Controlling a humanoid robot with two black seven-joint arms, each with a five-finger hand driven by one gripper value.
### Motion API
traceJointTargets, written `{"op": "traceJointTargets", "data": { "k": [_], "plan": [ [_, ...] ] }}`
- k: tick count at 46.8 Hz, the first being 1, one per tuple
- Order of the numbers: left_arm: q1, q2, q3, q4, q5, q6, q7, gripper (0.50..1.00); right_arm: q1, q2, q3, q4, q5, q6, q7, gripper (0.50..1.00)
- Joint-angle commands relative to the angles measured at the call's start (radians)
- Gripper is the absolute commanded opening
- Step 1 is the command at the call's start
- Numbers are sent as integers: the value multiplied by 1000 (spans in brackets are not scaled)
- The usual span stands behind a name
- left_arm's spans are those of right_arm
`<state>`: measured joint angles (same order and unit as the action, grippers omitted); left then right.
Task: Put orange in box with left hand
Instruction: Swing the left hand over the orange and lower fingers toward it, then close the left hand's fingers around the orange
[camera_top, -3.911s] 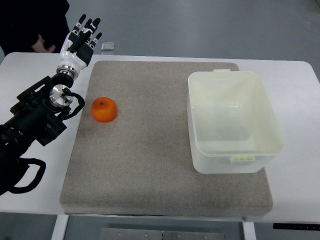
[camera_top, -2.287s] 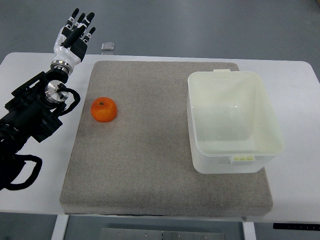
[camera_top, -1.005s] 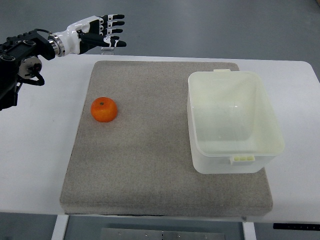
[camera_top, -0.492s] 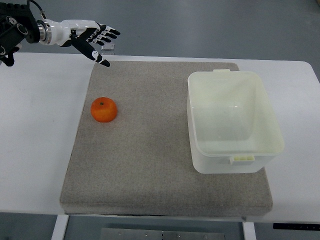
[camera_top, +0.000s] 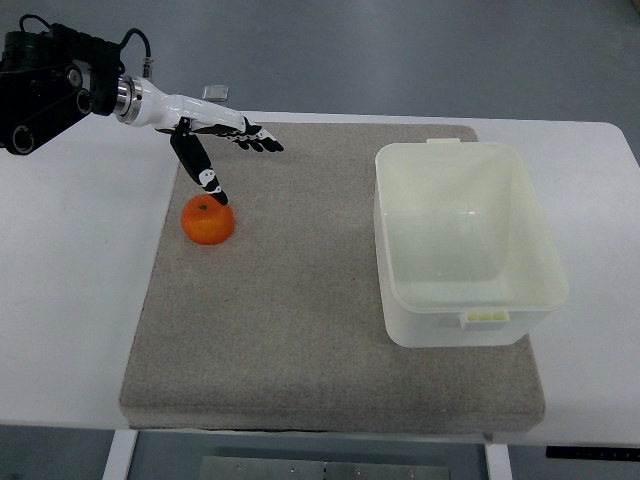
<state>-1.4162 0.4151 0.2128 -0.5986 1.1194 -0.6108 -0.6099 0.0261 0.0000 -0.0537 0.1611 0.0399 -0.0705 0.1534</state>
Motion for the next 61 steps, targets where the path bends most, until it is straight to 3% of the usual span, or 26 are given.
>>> {"op": "traceJointTargets", "data": {
  "k": [1,11,32,49,61],
  "plan": [
    [-3,2,2,-13,54,0,-1,975,0,0,0,0,0,0,0,926],
    [8,17,3,-21,237,0,-1,975,0,0,0,0,0,0,0,926],
    [-27,39,85,-82,276,0,-1,977,0,0,0,0,0,0,0,926],
    [-33,28,89,-87,324,63,-1,977,0,0,0,0,0,0,0,926],
    [-35,30,89,-158,415,74,-1,977,0,0,0,0,0,0,0,926]
  ]
}}
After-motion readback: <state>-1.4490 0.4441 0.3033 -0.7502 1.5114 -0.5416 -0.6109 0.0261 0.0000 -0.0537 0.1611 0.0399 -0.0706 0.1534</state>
